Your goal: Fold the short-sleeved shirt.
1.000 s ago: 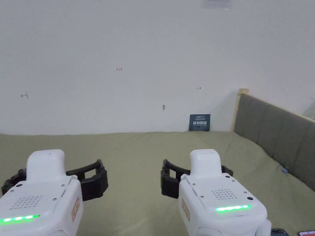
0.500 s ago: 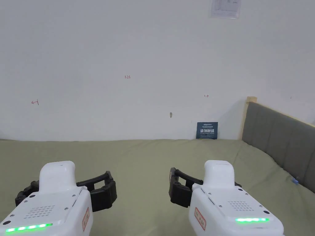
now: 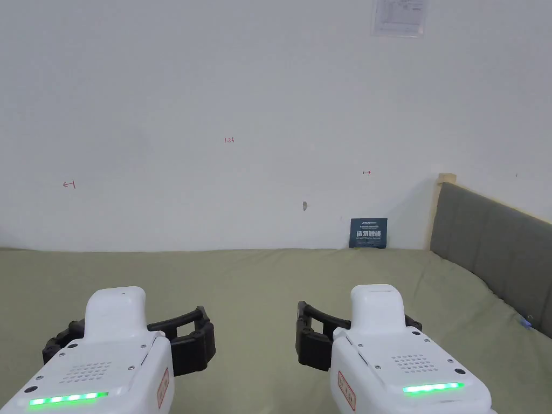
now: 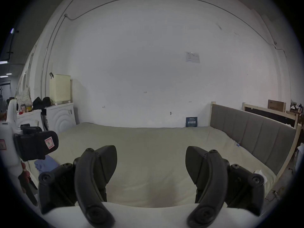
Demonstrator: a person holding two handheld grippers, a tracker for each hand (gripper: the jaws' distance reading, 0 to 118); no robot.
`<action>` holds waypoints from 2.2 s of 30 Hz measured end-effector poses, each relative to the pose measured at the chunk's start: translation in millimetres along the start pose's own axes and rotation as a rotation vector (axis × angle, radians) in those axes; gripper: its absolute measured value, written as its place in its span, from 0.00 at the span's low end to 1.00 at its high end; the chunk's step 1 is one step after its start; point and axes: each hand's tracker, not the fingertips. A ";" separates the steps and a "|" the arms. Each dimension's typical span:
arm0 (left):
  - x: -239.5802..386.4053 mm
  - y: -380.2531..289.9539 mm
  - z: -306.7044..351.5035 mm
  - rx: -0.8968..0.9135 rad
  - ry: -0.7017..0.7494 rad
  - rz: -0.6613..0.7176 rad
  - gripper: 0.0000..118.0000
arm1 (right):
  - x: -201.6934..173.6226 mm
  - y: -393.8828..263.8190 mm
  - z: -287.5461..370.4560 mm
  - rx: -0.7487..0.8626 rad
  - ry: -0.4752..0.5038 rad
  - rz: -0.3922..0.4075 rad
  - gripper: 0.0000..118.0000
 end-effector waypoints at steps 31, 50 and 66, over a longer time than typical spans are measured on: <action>4.4 1.9 0.7 -0.014 -0.007 -0.010 1.00 | 13.5 8.3 4.1 -0.007 0.091 -0.113 0.76; 2.0 1.7 1.6 -0.024 0.002 -0.002 1.00 | 7.3 20.1 -0.8 -0.095 0.023 -0.108 0.76; 1.3 4.0 2.7 -0.031 0.020 -0.006 1.00 | 6.7 19.7 -0.4 -0.113 0.004 -0.085 0.76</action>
